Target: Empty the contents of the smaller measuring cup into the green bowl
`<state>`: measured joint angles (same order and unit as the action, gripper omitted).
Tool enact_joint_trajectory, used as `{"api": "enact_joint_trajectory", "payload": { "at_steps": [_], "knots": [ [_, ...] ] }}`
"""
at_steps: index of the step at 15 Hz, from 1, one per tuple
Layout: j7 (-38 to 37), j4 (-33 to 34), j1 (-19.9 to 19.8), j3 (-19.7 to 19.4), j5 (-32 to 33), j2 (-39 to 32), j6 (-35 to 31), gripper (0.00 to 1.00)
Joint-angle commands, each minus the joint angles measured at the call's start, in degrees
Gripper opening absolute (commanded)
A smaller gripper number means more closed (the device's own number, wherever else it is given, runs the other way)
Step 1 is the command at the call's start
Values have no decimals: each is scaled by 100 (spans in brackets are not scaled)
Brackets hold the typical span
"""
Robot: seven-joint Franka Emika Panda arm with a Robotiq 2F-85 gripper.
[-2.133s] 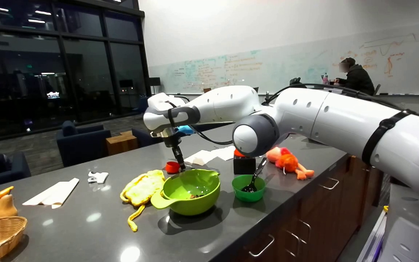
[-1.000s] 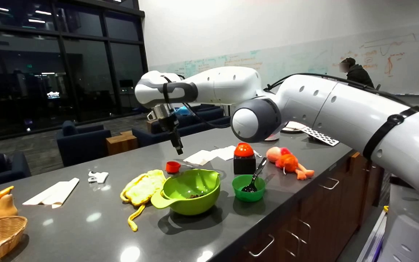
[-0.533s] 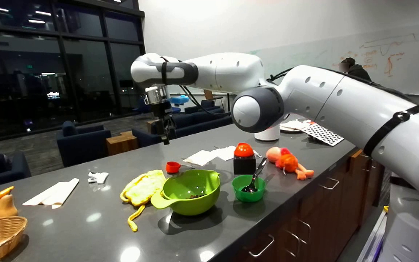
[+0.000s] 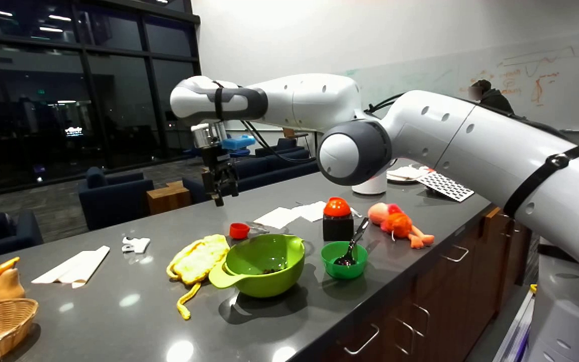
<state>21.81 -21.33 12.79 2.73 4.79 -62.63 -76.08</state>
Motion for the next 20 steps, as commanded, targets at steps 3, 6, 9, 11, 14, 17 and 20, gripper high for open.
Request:
{"api": "enact_joint_trajectory", "payload": {
  "at_steps": [3,6,9,11,14,17,20],
  "knots": [
    [16,97,-26,-19,-14,-63,41,100],
    [58,113,-50,1,-36,-107,10,100],
    [83,119,-123,68,-124,-242,-125,100],
    [79,114,-173,113,-176,-339,-224,100],
    [72,122,-252,190,-280,-458,-341,100],
    [52,149,-301,309,-482,-539,-528,100],
    [59,117,-264,387,-607,-572,-709,100]
  ]
}}
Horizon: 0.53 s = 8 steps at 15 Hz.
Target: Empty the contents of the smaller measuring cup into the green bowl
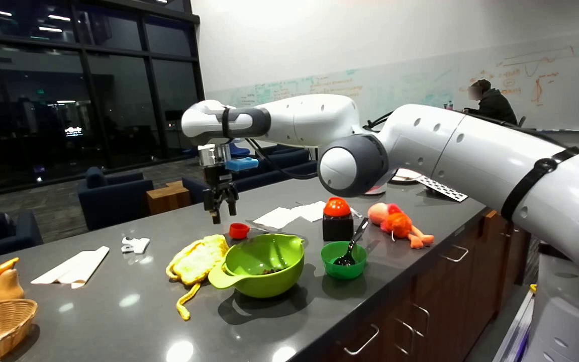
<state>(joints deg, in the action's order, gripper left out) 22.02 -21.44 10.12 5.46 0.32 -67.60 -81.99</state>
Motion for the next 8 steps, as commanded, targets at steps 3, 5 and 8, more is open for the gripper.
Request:
{"api": "enact_joint_trajectory", "payload": {
  "at_steps": [3,5,8],
  "knots": [
    [23,119,39,212,-258,-132,-243,100],
    [45,116,61,264,-310,-202,-311,100],
    [78,122,86,325,-353,-338,-382,100]
  ]
}}
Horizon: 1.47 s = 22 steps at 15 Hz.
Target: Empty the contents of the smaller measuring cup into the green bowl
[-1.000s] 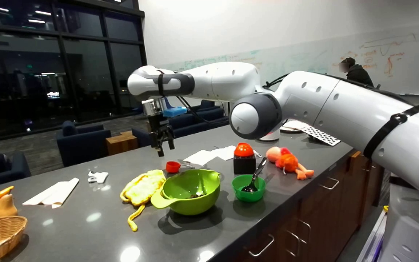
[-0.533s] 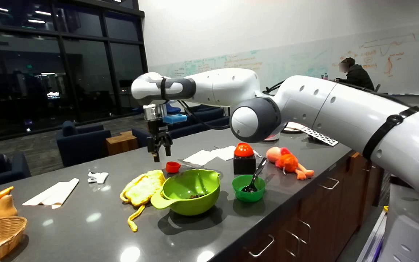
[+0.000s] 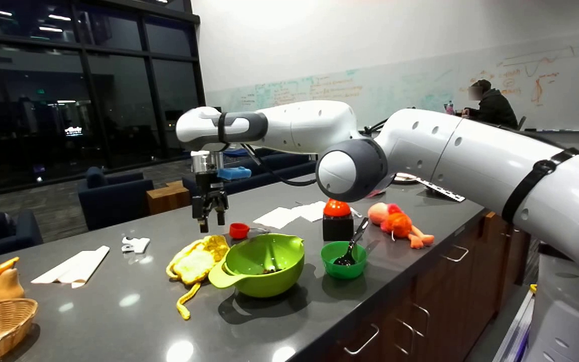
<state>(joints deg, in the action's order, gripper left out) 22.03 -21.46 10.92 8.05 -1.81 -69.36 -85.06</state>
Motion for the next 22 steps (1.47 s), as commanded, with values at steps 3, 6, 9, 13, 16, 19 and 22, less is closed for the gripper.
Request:
{"api": "enact_joint_trajectory", "payload": {
  "at_steps": [3,6,9,13,16,19,22],
  "knots": [
    [133,134,14,135,-177,-306,-116,100],
    [177,138,22,193,-211,-423,-109,100],
    [254,141,36,204,-200,-481,-90,68],
    [344,65,53,210,-176,-411,-104,36],
    [394,-37,84,193,-147,-325,-93,13],
    [478,-62,145,148,-79,-206,21,1],
    [561,-73,204,86,-3,-3,196,3]
  ]
}}
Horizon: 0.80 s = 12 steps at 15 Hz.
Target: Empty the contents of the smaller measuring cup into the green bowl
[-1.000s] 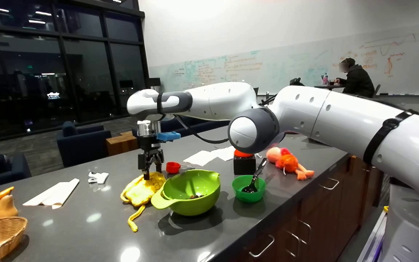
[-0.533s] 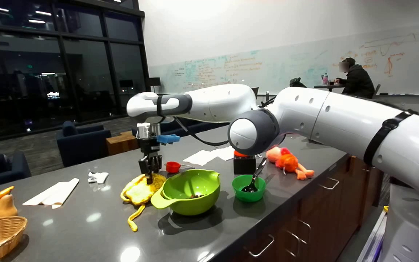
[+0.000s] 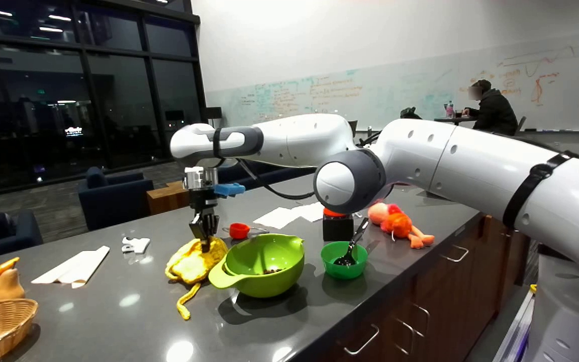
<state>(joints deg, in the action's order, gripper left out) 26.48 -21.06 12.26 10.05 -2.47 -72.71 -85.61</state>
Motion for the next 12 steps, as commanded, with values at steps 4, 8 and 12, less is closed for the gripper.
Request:
{"api": "enact_joint_trajectory", "payload": {
  "at_steps": [4,8,12],
  "knots": [
    [60,-106,147,-262,218,687,576,3],
    [-29,-121,164,-490,474,1061,879,3],
    [-131,-142,94,-766,777,1434,1237,3]
  ]
}}
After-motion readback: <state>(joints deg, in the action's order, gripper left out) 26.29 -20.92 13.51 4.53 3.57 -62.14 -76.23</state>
